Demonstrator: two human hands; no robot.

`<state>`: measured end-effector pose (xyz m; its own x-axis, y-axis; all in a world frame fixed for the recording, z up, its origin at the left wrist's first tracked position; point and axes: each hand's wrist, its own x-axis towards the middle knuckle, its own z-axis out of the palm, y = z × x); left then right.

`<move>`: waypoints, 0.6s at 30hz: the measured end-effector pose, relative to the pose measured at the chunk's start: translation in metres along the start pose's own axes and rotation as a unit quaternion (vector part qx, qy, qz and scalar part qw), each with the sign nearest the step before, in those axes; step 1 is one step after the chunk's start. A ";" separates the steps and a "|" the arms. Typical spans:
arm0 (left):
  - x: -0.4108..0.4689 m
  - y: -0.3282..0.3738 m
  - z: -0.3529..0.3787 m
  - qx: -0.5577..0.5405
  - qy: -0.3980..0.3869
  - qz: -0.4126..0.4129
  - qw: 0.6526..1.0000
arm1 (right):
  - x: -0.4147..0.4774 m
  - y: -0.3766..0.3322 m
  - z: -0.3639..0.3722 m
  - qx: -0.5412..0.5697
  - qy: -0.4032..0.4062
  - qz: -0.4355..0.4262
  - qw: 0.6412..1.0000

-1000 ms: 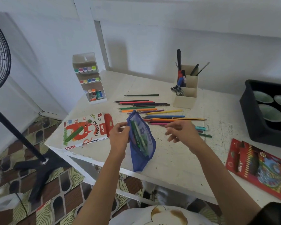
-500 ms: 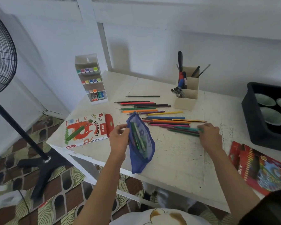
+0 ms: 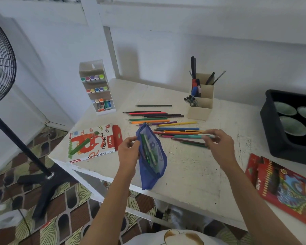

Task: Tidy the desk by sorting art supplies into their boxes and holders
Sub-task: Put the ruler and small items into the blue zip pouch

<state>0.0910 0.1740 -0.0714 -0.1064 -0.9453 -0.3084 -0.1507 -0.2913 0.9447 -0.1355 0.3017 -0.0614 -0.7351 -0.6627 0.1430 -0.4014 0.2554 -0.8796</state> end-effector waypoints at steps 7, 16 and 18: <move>0.001 -0.002 0.002 -0.002 -0.003 -0.005 1.000 | -0.038 -0.062 0.041 0.021 -0.077 -0.239 0.968; 0.005 -0.002 0.001 -0.021 0.016 -0.004 1.000 | -0.053 -0.053 0.083 -0.127 -0.257 -0.232 0.930; 0.007 -0.002 0.001 -0.023 0.019 -0.006 1.000 | -0.043 -0.043 0.075 -0.084 -0.184 -0.241 0.949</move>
<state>0.0900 0.1685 -0.0756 -0.0664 -0.9464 -0.3161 -0.1057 -0.3083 0.9454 -0.0459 0.2661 -0.0633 -0.2159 -0.9243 0.3147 -0.7473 -0.0510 -0.6625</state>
